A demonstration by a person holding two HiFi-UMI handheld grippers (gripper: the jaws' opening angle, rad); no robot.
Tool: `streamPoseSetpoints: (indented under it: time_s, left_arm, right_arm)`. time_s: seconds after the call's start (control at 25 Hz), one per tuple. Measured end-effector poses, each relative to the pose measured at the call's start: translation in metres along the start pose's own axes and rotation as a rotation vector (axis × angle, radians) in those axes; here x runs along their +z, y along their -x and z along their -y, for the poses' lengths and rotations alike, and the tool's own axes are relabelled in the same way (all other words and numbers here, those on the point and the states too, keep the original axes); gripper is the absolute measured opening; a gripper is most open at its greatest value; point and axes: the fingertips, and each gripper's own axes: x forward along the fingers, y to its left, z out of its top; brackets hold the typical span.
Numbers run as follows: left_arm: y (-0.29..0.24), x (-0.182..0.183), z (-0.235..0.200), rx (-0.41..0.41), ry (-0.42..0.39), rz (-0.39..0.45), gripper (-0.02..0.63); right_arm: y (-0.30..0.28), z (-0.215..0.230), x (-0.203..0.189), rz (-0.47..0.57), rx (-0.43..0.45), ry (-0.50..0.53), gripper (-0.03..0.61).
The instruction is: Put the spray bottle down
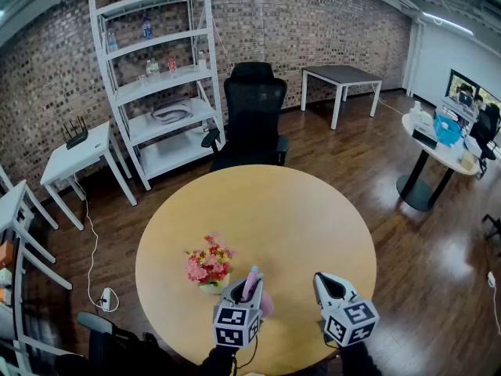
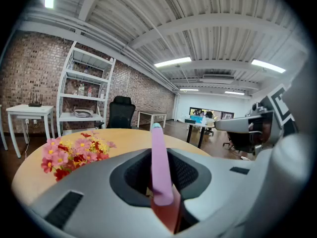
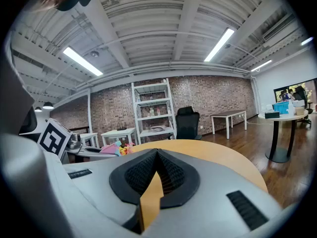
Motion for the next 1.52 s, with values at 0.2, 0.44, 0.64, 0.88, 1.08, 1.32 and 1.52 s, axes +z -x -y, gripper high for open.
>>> streamPoseSetpoints:
  time_s: [0.2, 0.44, 0.64, 0.88, 1.08, 1.32, 1.52]
  left_arm:
    - [-0.027, 0.016, -0.008, 0.041, -0.066, 0.026, 0.092]
    - [-0.064, 0.027, -0.018, 0.069, -0.132, 0.039, 0.092]
    - [-0.085, 0.023, -0.023, 0.078, -0.159, 0.031, 0.092]
    - [-0.101, 0.015, -0.027, 0.104, -0.195, -0.011, 0.092]
    - [-0.113, 0.013, -0.023, 0.101, -0.227, -0.014, 0.092]
    - [-0.120, 0.002, -0.030, 0.102, -0.218, -0.019, 0.094]
    - [-0.120, -0.003, -0.035, 0.118, -0.204, -0.027, 0.094]
  right_arm:
    - [0.000, -0.001, 0.004, -0.003, 0.001, 0.003, -0.008]
    - [0.004, 0.005, -0.001, -0.010, -0.011, 0.004, -0.008]
    - [0.003, 0.010, -0.005, -0.019, -0.017, 0.003, -0.008]
    - [-0.001, 0.013, -0.002, -0.025, -0.019, 0.007, -0.008]
    - [0.001, 0.024, 0.000, -0.028, -0.028, 0.006, -0.008]
    - [-0.003, 0.028, -0.006, -0.032, -0.035, 0.007, -0.008]
    - [-0.006, 0.030, -0.007, -0.035, -0.034, 0.008, -0.008]
